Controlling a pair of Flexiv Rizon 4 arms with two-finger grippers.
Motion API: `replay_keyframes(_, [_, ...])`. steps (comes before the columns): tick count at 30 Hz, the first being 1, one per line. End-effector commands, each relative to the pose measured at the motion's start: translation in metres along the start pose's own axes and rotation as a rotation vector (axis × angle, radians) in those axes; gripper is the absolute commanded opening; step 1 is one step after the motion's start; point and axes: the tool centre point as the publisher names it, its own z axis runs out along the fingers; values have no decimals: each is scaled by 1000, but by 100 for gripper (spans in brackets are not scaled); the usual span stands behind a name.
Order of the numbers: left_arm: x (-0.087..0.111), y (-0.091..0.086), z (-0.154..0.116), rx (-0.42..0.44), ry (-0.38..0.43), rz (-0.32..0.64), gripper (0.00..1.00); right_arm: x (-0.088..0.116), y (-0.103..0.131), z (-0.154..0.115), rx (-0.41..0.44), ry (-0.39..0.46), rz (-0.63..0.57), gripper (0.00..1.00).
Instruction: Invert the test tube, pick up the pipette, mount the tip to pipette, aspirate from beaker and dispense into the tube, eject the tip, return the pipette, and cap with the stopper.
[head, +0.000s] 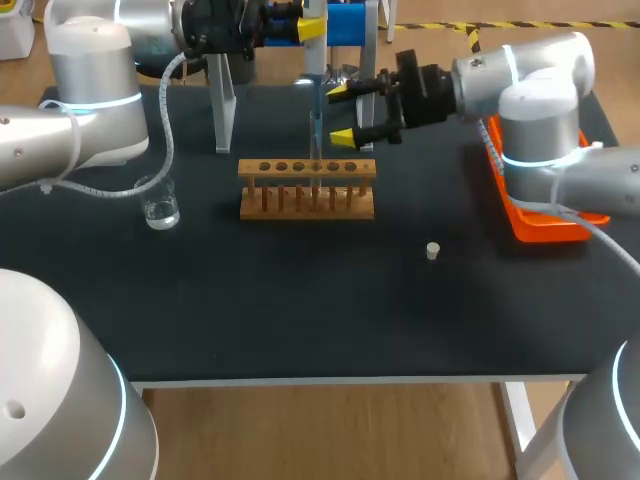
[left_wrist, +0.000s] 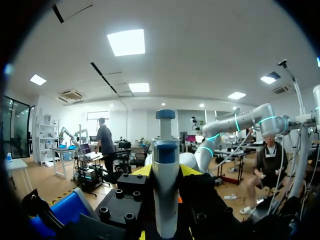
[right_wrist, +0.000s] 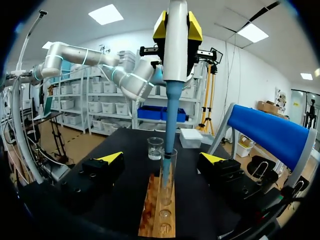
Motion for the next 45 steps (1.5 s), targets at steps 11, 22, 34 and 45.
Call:
replay_keyframes(11, [-2,0,-1,0,7,-1,0,-17,-24,32,76,-5,40,100])
replay_keyframes(22, [-2,0,-1,0,7,-1,0,-20,-35,47,144,-48,-26,100])
replay_keyframes(34, [-2,0,-1,0,7,-1,0,-18,-43,59,194,-40,-27,100])
replay_keyframes(45, [-2,0,-1,0,7,-1,0,-16,-45,66,222,-69,8,100])
